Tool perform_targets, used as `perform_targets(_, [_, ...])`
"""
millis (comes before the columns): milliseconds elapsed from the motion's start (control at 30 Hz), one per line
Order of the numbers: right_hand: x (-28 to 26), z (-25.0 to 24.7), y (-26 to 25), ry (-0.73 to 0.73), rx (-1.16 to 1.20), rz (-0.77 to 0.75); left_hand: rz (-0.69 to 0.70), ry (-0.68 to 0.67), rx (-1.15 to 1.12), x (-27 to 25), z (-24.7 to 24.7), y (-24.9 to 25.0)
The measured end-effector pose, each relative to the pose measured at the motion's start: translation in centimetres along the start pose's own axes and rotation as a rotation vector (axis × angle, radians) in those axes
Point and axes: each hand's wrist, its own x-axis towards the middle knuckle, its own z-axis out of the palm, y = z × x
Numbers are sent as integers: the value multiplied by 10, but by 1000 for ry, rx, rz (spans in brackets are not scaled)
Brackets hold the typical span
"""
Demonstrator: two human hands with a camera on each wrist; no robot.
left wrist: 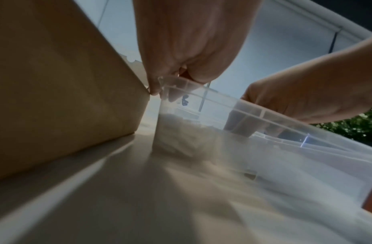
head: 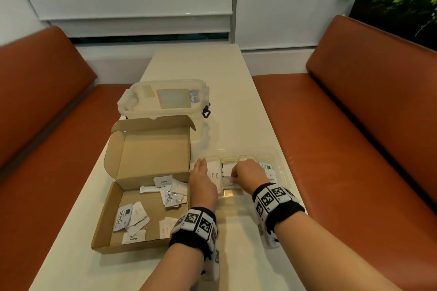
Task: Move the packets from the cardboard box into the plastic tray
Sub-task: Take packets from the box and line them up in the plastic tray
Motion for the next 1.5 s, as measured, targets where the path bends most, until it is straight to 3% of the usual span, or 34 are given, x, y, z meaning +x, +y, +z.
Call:
perform_targets(200, [2,14,2,88,-21,-56,18,-1,22,-1,-2,0])
perform_targets(467, [5,18,3,78,-122,-59,1,-31,40,-3,-3,0])
perform_targets(900, [2,15,0,98,-4,-37,-24,-30,15,0,-5,4])
perform_targets(1000, [-5,6,-8,189,85,-27,-46,-51,-23,2,-13,8])
perform_targets(1167, [-20,-6,-46,293,224,1,47,-24,-157,-4,-40,14])
perform_targets(1300, [-31,1,-93,268,312,-41,15,92,-178,-2,-92,-2])
perform_targets(1400, [-37,13,-132,191,390,-86,-112,170,-104,1,-136,-37])
perform_targets(1500, [-40,32,-168,107,422,-108,-269,140,52,0,-170,-79])
